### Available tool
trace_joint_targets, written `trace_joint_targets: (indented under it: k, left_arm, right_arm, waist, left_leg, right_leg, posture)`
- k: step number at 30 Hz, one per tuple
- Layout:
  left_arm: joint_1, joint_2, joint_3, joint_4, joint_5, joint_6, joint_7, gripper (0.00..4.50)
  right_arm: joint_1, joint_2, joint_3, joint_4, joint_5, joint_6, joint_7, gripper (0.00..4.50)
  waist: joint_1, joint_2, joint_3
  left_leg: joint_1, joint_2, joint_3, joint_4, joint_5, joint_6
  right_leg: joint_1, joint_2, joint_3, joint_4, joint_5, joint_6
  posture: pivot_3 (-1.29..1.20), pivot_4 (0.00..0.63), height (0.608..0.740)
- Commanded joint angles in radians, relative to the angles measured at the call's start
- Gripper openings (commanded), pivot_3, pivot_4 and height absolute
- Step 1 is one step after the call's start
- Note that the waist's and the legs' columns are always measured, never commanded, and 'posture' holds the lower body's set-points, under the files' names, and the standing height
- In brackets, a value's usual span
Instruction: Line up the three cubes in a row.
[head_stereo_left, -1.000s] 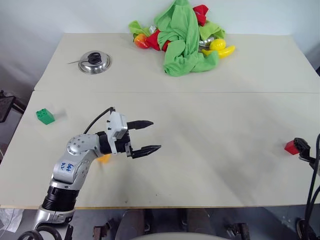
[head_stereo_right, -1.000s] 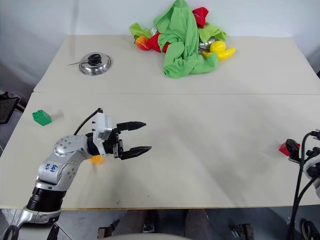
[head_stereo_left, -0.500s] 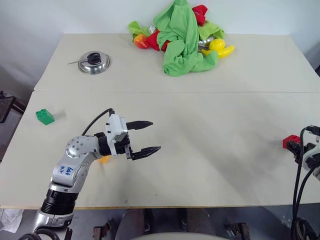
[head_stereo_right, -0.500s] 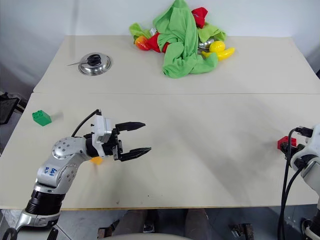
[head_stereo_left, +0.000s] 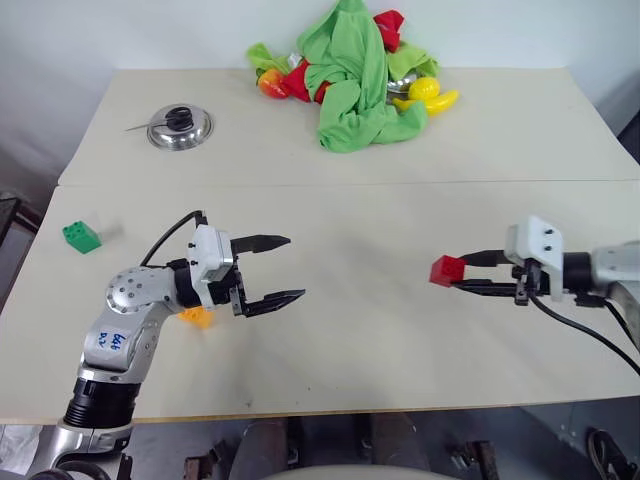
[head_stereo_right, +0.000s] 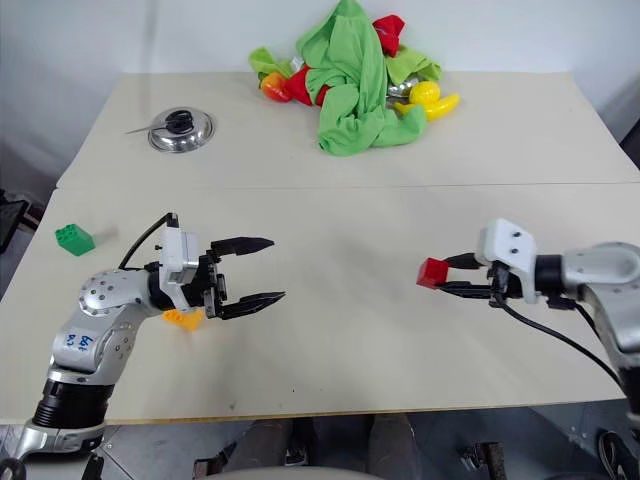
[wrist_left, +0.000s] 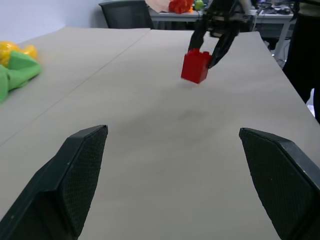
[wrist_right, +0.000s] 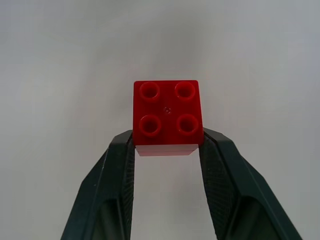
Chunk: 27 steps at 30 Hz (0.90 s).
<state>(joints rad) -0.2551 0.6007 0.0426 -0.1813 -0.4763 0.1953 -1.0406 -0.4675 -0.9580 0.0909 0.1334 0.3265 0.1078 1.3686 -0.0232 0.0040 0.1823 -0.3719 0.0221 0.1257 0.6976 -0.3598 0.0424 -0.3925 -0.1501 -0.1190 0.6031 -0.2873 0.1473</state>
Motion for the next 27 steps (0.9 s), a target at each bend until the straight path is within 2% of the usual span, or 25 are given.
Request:
trace_joint_targets:
  k: [1,5,9,13,17,18,22,24,27]
  left_arm:
    - [0.013,0.025,0.024,-0.022,-0.010,-0.019,-0.024,4.50]
    - [0.031,0.034,0.038,-0.048,-0.016,-0.008,-0.013,4.50]
    - [0.058,0.044,0.056,-0.074,-0.020,-0.004,-0.004,4.50]
    - [0.066,0.052,0.078,-0.081,-0.025,-0.001,0.006,4.50]
    - [0.079,0.061,0.126,-0.099,-0.056,0.018,0.021,4.50]
    - [0.087,0.064,0.149,-0.101,-0.070,0.022,0.023,4.50]
    - [0.174,0.086,0.304,-0.073,-0.118,0.024,0.027,4.50]
    - [0.245,0.093,0.386,-0.036,-0.119,0.003,0.027,4.50]
    - [0.340,0.066,0.520,0.027,-0.140,-0.025,0.058,4.50]
  right_arm:
    - [-0.156,0.074,0.102,0.207,-0.104,-0.184,0.144,1.46]
    - [-0.269,0.152,0.153,0.404,-0.166,-0.327,0.207,1.46]
    - [-0.319,0.192,0.168,0.493,-0.181,-0.355,0.237,1.46]
    - [-0.343,0.209,0.145,0.538,-0.173,-0.437,0.227,2.81]
    - [-0.310,0.187,0.086,0.477,-0.108,-0.425,0.226,4.17]
    - [-0.290,0.177,0.064,0.444,-0.082,-0.407,0.228,4.40]
    - [-0.149,0.126,-0.046,0.238,0.084,-0.251,0.232,4.46]
    - [-0.064,0.151,-0.123,0.135,0.213,-0.216,0.232,4.46]
    - [0.062,0.196,-0.169,-0.002,0.273,-0.193,0.144,4.46]
  waist:
    - [-0.001,0.000,0.000]
    - [-0.001,0.000,0.000]
    - [-0.005,0.000,0.000]
    - [-0.006,0.000,0.000]
    - [-0.004,0.001,0.001]
    - [-0.004,0.001,0.001]
    - [-0.002,0.001,0.001]
    - [-0.002,0.001,0.001]
    - [-0.006,0.001,0.001]
  left_leg:
    - [0.000,0.000,0.000,0.000,0.000,0.000]
    - [-0.002,-0.001,-0.003,0.000,0.000,0.000]
    - [-0.003,-0.001,-0.005,0.001,0.000,0.000]
    - [-0.002,0.000,-0.005,0.002,0.000,0.000]
    - [-0.002,0.000,-0.005,0.002,0.000,0.000]
    - [-0.002,0.000,-0.005,0.002,0.000,0.000]
    - [-0.003,0.000,-0.006,0.001,-0.001,-0.001]
    - [-0.003,0.000,-0.007,0.001,-0.001,-0.001]
    - [-0.002,0.002,-0.006,0.000,-0.001,-0.002]
  right_leg:
    - [0.000,0.000,0.000,0.000,0.000,0.000]
    - [0.000,-0.001,-0.003,0.000,0.000,-0.001]
    - [0.000,-0.001,-0.004,0.000,0.000,-0.001]
    - [0.001,-0.001,-0.004,0.002,0.000,-0.001]
    - [0.000,-0.001,-0.004,0.003,0.000,-0.001]
    - [0.000,-0.001,-0.004,0.003,0.000,-0.001]
    - [0.000,-0.002,-0.005,0.003,-0.001,-0.002]
    - [0.000,-0.002,-0.006,0.002,-0.001,-0.002]
    - [0.001,-0.001,-0.006,0.002,-0.001,-0.003]
  posture:
    - [0.00,0.150,0.740]
    - [0.00,0.150,0.740]
    - [0.00,0.150,0.740]
    - [0.00,0.150,0.740]
    - [0.00,0.150,0.740]
    - [0.00,0.150,0.740]
    - [0.00,0.150,0.740]
    - [0.00,0.150,0.740]
    - [0.00,0.150,0.740]
